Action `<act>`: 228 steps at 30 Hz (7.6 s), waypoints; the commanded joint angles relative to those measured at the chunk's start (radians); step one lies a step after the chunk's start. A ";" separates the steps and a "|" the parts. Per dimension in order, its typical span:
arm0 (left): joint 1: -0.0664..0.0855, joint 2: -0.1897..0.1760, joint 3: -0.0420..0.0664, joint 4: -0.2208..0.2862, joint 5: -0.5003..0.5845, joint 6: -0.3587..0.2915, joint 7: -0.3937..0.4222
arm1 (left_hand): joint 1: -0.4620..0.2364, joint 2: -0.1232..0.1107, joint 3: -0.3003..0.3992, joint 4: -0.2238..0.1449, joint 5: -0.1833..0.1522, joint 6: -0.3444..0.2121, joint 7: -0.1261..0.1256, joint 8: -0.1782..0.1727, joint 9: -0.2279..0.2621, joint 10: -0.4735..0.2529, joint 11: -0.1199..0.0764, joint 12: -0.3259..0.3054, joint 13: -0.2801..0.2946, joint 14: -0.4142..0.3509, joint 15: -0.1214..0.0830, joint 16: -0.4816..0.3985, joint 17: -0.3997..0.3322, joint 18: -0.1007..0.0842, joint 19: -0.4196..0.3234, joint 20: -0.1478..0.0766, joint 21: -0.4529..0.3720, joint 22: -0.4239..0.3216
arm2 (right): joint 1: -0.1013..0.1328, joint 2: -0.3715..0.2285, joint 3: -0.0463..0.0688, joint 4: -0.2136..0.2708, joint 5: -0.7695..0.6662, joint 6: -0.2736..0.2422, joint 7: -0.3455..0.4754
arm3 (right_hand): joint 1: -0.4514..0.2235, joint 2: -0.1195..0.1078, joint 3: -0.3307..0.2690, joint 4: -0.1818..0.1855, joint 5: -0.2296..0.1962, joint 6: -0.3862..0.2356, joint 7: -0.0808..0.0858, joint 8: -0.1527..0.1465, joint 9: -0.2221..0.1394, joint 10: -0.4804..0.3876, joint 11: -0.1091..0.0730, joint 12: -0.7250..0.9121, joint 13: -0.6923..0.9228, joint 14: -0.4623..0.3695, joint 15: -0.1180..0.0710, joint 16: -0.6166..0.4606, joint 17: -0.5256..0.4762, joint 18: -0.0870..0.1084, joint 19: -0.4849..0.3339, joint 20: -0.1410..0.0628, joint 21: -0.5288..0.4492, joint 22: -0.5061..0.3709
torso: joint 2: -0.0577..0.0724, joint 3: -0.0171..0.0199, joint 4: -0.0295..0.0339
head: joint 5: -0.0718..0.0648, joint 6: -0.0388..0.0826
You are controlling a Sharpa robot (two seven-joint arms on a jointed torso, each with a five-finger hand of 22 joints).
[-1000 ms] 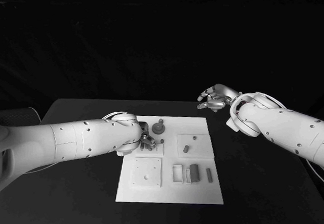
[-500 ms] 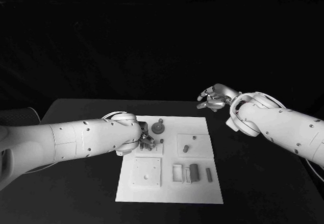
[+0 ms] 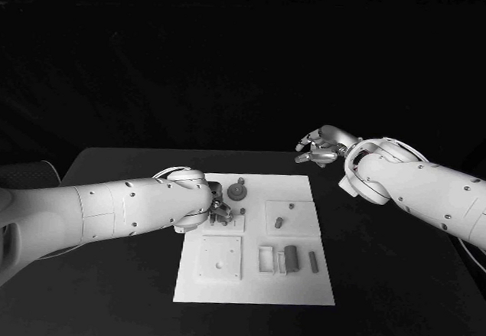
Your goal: Assemble the parts on the task board
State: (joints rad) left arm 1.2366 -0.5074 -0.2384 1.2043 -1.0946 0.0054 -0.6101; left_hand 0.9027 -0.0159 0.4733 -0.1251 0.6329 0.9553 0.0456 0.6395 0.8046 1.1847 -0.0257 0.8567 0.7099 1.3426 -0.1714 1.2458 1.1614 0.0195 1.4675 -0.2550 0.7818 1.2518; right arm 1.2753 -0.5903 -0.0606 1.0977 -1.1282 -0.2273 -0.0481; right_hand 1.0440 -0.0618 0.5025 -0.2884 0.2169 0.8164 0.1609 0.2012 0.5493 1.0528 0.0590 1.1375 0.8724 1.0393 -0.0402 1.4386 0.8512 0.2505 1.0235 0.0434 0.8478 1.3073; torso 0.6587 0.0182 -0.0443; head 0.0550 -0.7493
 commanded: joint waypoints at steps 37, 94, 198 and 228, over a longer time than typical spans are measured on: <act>-0.001 0.006 0.000 -0.001 -0.010 -0.002 0.007 | 0.003 0.014 0.165 -0.158 0.003 0.018 -0.015 0.009 -0.001 0.045 -0.052 0.006 -0.005 -0.009 -0.013 0.002 -0.005 0.102 0.016 -0.007 -0.003 -0.001 | 0.000 0.003 0.000 0.000 -0.009 0.014 0.002 | 0.006 0.005 0.007 0.000 0.005 0.005 0.009 0.001 -0.001 -0.007 -0.003 0.002 -0.002 0.000 -0.009 0.001 -0.002 0.011 0.000 -0.002 -0.006 0.010 | 0.000 0.0000 0.0003 | -0.001 0.004; -0.005 0.011 0.000 -0.008 -0.007 0.023 0.004 | -0.058 -0.022 0.087 -0.101 -0.105 -0.008 -0.014 0.050 -0.037 0.033 -0.052 0.034 -0.049 -0.016 -0.013 0.003 -0.030 0.098 0.018 -0.015 -0.007 -0.004 | 0.000 -0.001 0.000 0.005 -0.009 0.014 0.002 | 0.005 0.006 0.007 0.000 0.005 0.006 0.009 0.002 -0.001 -0.008 -0.003 0.003 -0.003 -0.001 -0.009 0.001 -0.002 0.011 0.000 -0.001 -0.006 0.010 | 0.000 0.0006 -0.0001 | -0.006 -0.004; 0.020 -0.058 0.004 0.046 0.025 -0.033 0.010 | -0.104 -0.163 0.061 0.086 -0.559 -0.065 -0.009 0.100 -0.113 -0.004 -0.048 0.088 -0.127 -0.044 -0.010 0.001 -0.063 0.111 -0.004 -0.018 -0.022 0.002 | 0.000 -0.007 0.000 -0.002 -0.009 0.016 0.004 | 0.003 0.008 0.008 0.000 0.005 0.006 0.009 0.002 -0.002 -0.008 -0.003 0.004 -0.004 -0.001 -0.009 0.002 -0.004 0.011 0.001 -0.001 -0.007 0.011 | -0.001 0.0002 0.0001 | -0.011 0.002; 0.100 -0.018 0.054 -0.170 0.090 -0.058 0.072 | -0.089 -0.086 0.032 0.040 -0.477 -0.121 0.022 0.033 -0.165 -0.052 -0.018 0.068 -0.155 -0.066 0.018 -0.033 -0.092 0.110 -0.033 0.002 -0.052 -0.008 | 0.000 -0.003 0.000 -0.010 -0.013 0.016 -0.001 | 0.002 0.011 0.009 0.001 0.006 0.006 0.009 0.002 -0.002 -0.007 -0.003 0.005 -0.005 0.000 -0.009 0.003 -0.004 0.011 0.002 -0.002 -0.006 0.011 | 0.002 -0.0011 -0.0008 | -0.009 0.037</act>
State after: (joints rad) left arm 1.3368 -0.5353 -0.1858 1.0462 -1.0188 -0.0411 -0.5787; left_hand 0.8231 -0.1048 0.5106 -0.0851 0.1578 0.8412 0.0677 0.6757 0.6406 1.1385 -0.0439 0.9293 0.5557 1.2820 -0.1560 1.2190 1.0697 0.0312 1.4396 -0.2543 0.7364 1.2447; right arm 1.2753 -0.5939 -0.0608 1.0866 -1.1307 -0.2216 -0.0493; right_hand 1.0441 -0.0618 0.5053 -0.2856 0.2169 0.8178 0.1597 0.2012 0.5488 1.0493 0.0554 1.1375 0.8687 1.0394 -0.0403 1.4386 0.8485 0.2506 1.0234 0.0436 0.8478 1.3073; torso 0.6592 0.0177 -0.0439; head 0.0446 -0.7153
